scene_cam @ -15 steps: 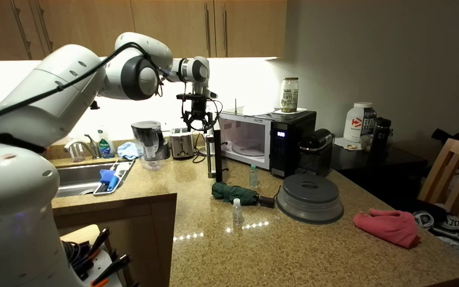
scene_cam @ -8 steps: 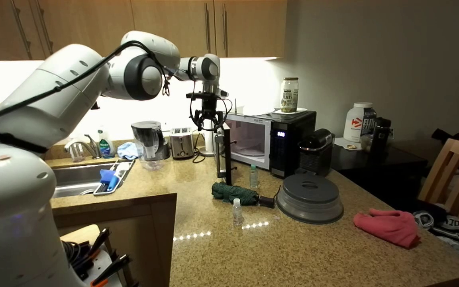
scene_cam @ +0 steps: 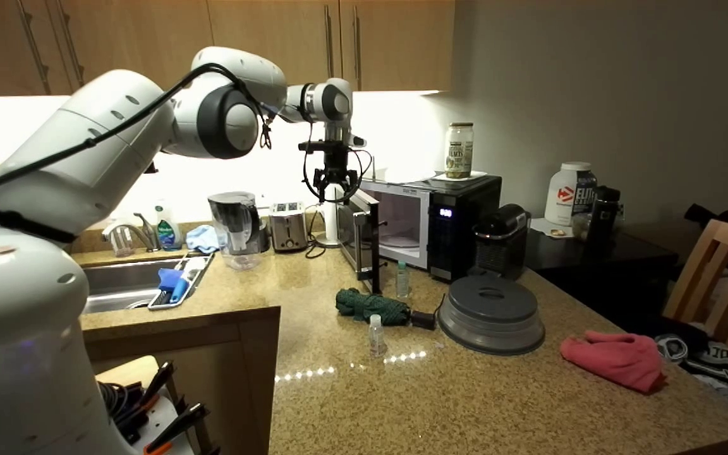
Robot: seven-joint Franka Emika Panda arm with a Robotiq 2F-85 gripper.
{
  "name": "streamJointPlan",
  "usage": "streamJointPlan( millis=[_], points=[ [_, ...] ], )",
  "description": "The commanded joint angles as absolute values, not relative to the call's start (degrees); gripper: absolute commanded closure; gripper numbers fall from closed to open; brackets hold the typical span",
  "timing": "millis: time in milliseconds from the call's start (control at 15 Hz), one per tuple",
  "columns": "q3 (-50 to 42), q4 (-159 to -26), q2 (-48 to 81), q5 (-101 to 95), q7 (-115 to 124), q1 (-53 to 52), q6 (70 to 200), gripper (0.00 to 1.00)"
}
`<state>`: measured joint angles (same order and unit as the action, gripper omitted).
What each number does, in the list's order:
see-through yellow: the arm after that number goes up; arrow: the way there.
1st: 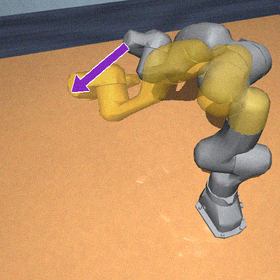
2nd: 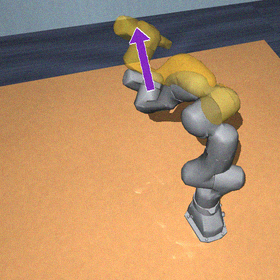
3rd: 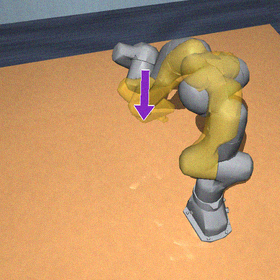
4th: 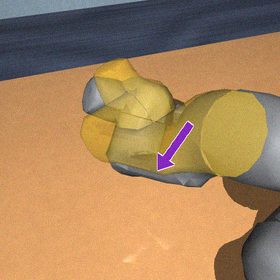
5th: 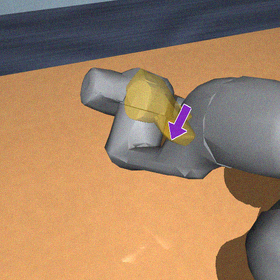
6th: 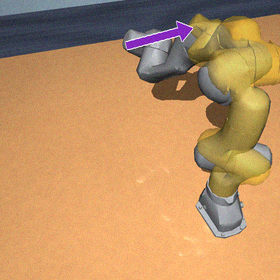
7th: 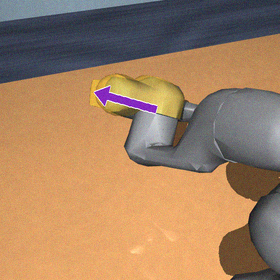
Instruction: Close the microwave door
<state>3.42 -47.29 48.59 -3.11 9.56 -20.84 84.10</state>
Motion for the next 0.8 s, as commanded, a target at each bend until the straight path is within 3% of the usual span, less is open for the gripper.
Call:
streamJointPlan(
  millis=[0, 733],
  points=[
    [3.20, -42.64, 51.63, -3.51, 10.32, -21.85, 82.37, 0.00],
    [6.75, -42.14, 54.27, -2.31, 9.01, -23.63, 82.35, 0.00]
  ],
)
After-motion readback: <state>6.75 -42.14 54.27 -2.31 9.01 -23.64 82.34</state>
